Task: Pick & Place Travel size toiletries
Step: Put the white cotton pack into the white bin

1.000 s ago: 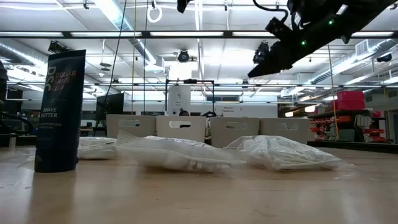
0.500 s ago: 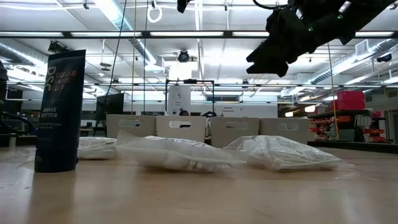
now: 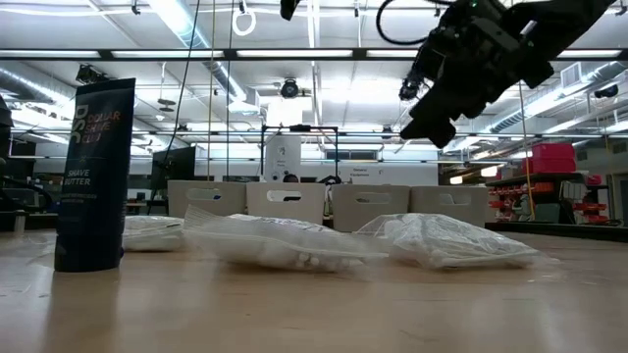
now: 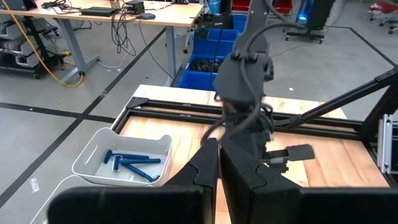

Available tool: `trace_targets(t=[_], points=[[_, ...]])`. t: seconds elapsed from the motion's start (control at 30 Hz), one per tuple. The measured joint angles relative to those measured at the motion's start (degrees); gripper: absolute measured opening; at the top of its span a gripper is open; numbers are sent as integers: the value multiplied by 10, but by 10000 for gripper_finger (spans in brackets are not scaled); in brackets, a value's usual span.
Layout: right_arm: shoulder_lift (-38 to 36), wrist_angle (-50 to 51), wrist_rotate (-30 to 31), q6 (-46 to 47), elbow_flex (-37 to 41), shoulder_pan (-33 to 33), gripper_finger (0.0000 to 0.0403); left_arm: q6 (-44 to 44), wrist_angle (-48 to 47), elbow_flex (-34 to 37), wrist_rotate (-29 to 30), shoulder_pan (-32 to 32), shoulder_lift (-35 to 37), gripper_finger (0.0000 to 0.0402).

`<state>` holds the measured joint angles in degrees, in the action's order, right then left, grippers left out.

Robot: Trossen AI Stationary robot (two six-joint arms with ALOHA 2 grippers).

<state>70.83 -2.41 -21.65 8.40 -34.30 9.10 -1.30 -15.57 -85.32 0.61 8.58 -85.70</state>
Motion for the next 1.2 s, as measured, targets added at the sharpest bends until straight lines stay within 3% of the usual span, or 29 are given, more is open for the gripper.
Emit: trace_targets(t=[0.37,0.97,1.2], points=[[83,-2,-15,-47,0,-22,181,-5,0,0,0,0,0,25],[185,-45,-18,-72,0,-70,212,-4,-5,0,0,0,0,25],[207,-56,-71,-72,1,-80,218,-4,-6,0,0,0,0,25]])
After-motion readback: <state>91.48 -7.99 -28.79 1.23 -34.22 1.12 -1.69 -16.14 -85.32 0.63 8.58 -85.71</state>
